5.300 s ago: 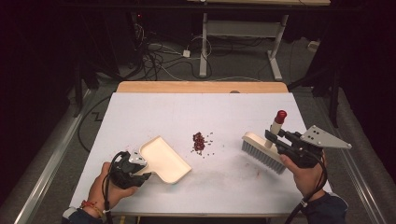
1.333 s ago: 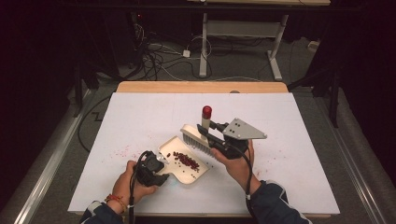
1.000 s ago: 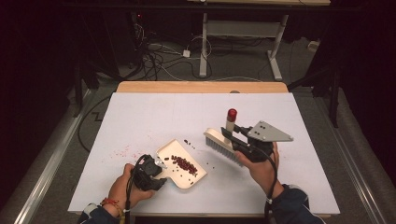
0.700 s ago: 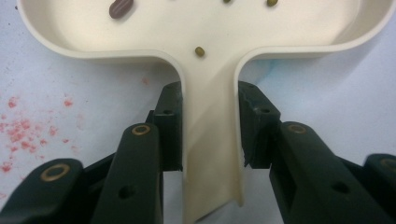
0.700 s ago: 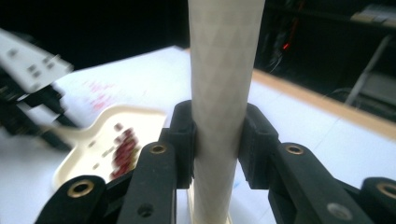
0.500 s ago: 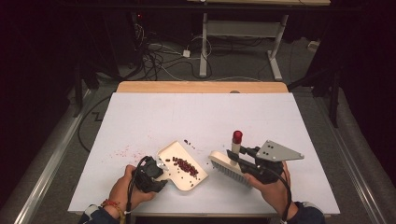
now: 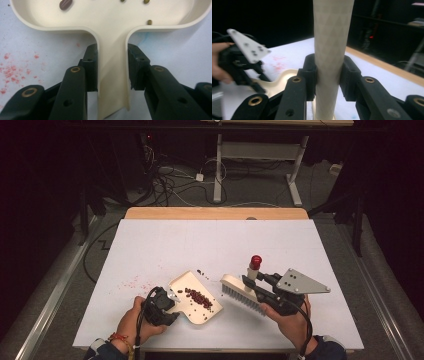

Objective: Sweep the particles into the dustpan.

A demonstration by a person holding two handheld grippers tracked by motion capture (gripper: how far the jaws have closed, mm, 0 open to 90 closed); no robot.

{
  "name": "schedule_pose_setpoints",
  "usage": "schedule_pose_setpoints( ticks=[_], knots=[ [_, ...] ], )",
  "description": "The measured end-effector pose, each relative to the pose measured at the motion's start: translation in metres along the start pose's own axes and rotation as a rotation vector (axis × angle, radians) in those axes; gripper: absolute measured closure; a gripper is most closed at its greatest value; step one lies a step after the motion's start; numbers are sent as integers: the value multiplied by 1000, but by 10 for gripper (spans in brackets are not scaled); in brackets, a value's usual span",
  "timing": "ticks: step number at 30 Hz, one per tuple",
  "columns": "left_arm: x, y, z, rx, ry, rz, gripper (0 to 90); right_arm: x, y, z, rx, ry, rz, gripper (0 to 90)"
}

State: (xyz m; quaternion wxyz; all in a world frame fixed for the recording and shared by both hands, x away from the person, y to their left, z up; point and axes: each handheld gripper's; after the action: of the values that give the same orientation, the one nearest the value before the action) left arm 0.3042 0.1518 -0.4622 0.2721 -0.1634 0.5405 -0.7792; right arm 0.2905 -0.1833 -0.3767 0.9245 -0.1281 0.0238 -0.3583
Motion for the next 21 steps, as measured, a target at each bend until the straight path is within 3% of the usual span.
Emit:
schedule_pose_setpoints(
  ticks=[5,7,10,11,15,21],
  knots=[
    [0,0,0,4,-6,1,638,0,13,-11,-35,-21,-43,700],
    [0,0,0,1,-3,2,638,-10,21,-15,-56,-25,-3,700],
    [1,1,1,3,-4,1,638,-21,24,-14,-57,-44,8,700],
    [1,1,2,5,-6,2,638,-29,27,-13,-50,-36,47,700],
    [1,1,2,6,-5,1,638,-36,28,-11,-48,-44,75,700],
    [1,1,2,5,-6,-1,638,-24,21,-4,-6,-56,47,700]
  ],
)
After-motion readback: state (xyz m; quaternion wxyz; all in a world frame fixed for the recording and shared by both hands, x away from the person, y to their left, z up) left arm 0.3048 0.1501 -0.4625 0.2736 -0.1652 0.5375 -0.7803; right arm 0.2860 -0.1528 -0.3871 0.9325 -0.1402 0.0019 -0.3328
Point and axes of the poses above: each handheld gripper's, and its own axes: y roughly forward along the jaws, z roughly out of its top, x roughly to its right, and after that the axes turned 3 degrees about y, right-handed
